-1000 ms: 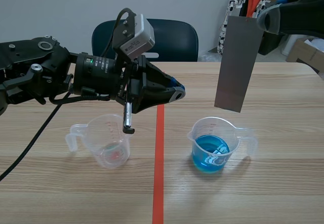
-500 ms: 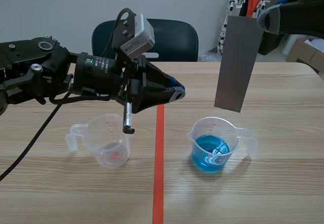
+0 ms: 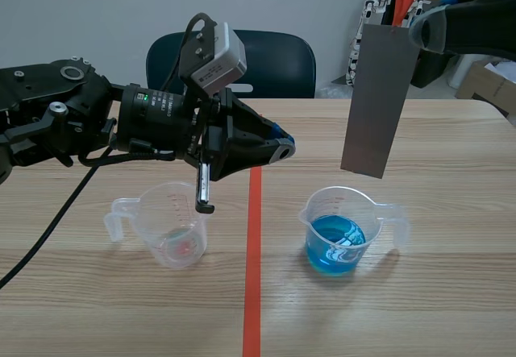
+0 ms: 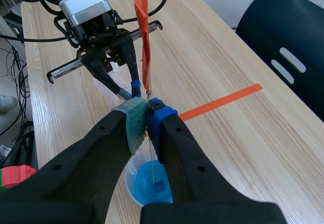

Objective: Do the redox reaction experiment. move the plate over the left beaker

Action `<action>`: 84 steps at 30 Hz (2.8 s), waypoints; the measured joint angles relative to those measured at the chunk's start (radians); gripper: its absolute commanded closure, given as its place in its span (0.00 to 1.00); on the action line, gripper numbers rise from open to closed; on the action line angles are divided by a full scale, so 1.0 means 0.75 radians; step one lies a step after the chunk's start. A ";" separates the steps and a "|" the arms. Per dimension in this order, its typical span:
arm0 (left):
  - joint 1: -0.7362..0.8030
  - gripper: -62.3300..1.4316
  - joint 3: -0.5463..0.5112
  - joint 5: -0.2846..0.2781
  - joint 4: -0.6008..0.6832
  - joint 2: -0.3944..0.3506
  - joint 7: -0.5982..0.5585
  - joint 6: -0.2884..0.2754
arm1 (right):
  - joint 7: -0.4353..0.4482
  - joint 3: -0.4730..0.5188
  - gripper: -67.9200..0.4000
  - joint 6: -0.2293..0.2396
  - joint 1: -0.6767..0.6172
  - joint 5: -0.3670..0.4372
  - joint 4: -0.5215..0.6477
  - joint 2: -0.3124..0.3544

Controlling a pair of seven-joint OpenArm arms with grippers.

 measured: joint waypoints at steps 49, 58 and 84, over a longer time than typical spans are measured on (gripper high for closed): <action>1.494 0.93 -1.327 0.054 0.001 -0.541 -0.888 0.020 | -0.313 0.000 0.98 -0.105 0.103 -0.103 -0.001 -0.362; 1.651 0.93 -1.605 0.367 0.001 -0.204 -1.099 0.158 | -0.563 0.000 0.98 -0.115 0.252 -0.086 -0.001 -0.625; 1.670 0.93 -1.635 0.908 0.001 0.587 -1.342 0.436 | -1.189 0.009 0.98 -0.140 0.317 -0.276 -0.007 -1.537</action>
